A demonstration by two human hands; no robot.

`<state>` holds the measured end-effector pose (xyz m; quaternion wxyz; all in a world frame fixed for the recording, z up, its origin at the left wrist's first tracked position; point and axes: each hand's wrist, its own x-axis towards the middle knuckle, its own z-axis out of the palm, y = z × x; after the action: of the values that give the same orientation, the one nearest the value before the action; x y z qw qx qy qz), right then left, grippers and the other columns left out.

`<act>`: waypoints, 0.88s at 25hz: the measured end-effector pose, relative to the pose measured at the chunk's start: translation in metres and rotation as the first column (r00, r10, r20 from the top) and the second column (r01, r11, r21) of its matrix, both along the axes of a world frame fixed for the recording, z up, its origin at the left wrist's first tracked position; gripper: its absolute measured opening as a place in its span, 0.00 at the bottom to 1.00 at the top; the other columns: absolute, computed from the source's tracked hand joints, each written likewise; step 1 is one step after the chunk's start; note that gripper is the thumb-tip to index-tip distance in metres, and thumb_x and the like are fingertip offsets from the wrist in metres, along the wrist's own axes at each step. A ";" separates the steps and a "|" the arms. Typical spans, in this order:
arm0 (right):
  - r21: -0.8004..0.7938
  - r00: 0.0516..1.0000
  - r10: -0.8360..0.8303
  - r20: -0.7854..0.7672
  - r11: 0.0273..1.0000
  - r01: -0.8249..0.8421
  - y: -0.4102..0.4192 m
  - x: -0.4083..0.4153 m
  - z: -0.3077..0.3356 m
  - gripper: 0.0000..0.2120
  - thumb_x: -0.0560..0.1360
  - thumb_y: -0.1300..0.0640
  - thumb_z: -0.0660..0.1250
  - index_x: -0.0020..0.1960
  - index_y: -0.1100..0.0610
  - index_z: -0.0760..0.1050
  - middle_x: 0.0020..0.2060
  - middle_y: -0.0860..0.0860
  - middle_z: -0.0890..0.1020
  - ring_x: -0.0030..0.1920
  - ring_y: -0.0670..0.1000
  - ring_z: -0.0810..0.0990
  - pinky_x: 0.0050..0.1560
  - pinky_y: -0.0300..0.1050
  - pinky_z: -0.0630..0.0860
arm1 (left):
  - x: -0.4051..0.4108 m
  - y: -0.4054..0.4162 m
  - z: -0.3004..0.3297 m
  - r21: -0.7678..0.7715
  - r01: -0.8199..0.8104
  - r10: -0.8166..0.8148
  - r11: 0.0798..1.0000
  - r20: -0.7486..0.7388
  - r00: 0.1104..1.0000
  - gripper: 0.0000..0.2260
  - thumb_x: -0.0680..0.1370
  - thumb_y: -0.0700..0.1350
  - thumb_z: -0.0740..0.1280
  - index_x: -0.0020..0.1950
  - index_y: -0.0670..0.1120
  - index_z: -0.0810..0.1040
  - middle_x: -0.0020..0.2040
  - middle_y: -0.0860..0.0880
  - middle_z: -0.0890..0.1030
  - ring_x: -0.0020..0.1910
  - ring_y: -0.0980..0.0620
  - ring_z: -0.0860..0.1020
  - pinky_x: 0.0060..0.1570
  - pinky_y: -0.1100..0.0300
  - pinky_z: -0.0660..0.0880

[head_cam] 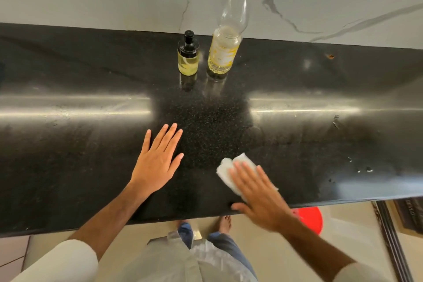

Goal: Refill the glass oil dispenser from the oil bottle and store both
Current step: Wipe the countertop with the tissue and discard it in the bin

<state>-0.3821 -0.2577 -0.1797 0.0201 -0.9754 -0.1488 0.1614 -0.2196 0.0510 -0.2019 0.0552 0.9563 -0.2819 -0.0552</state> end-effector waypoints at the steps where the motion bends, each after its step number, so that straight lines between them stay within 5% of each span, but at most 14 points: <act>1: -0.035 0.996 -0.092 0.020 0.995 0.093 -0.026 0.013 -0.002 0.40 0.82 0.30 0.44 0.85 0.53 0.43 0.84 0.52 0.42 0.84 0.55 0.42 0.79 0.65 0.54 | 0.000 0.000 -0.001 0.001 -0.001 0.001 1.000 0.005 1.000 0.29 0.84 0.58 0.49 0.83 0.47 0.52 0.84 0.48 0.52 0.83 0.48 0.49 0.79 0.39 0.50; 7: -0.022 0.838 -0.538 0.086 0.840 0.542 -0.053 0.163 -0.005 0.47 0.80 0.27 0.39 0.83 0.62 0.40 0.83 0.60 0.44 0.83 0.60 0.41 0.81 0.67 0.45 | 0.002 -0.001 -0.002 -0.048 -0.009 0.009 0.999 0.009 1.000 0.29 0.83 0.58 0.49 0.83 0.48 0.53 0.83 0.48 0.54 0.82 0.48 0.50 0.79 0.39 0.49; 11: 0.002 0.971 -0.229 0.067 0.973 0.230 0.016 0.107 -0.007 0.47 0.80 0.28 0.40 0.83 0.63 0.40 0.83 0.62 0.43 0.83 0.61 0.39 0.81 0.66 0.45 | 0.000 -0.003 -0.003 -0.040 -0.014 0.014 0.999 0.011 1.000 0.29 0.83 0.58 0.49 0.83 0.48 0.53 0.83 0.48 0.55 0.82 0.48 0.50 0.79 0.38 0.50; 15: 0.033 1.000 0.015 -0.027 0.999 -0.014 0.014 -0.006 0.007 0.44 0.82 0.29 0.48 0.84 0.56 0.39 0.84 0.56 0.40 0.83 0.57 0.37 0.82 0.61 0.41 | 0.002 -0.001 -0.001 -0.021 -0.009 0.010 1.000 0.006 1.000 0.29 0.83 0.58 0.49 0.83 0.48 0.53 0.83 0.47 0.54 0.82 0.48 0.50 0.79 0.38 0.50; 19: -0.084 0.967 -0.253 0.017 0.964 0.253 -0.082 0.021 -0.004 0.44 0.80 0.28 0.40 0.85 0.56 0.41 0.84 0.57 0.44 0.84 0.57 0.42 0.79 0.66 0.53 | 0.000 -0.002 -0.003 -0.058 -0.009 0.009 0.998 0.000 1.000 0.29 0.83 0.58 0.48 0.83 0.48 0.53 0.83 0.48 0.54 0.82 0.48 0.50 0.79 0.38 0.50; 22: -0.068 0.856 -0.516 0.030 0.853 0.517 -0.105 0.091 -0.001 0.46 0.79 0.26 0.37 0.84 0.57 0.39 0.84 0.59 0.43 0.83 0.60 0.41 0.81 0.67 0.49 | 0.001 -0.002 -0.004 -0.068 -0.011 0.011 0.998 0.003 1.000 0.29 0.83 0.58 0.49 0.83 0.48 0.54 0.83 0.48 0.54 0.82 0.48 0.50 0.79 0.39 0.49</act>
<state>-0.2907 -0.3623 -0.1807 0.0259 -0.9804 0.1243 0.1504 -0.2181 0.0493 -0.2055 0.0876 0.9554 -0.2786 -0.0436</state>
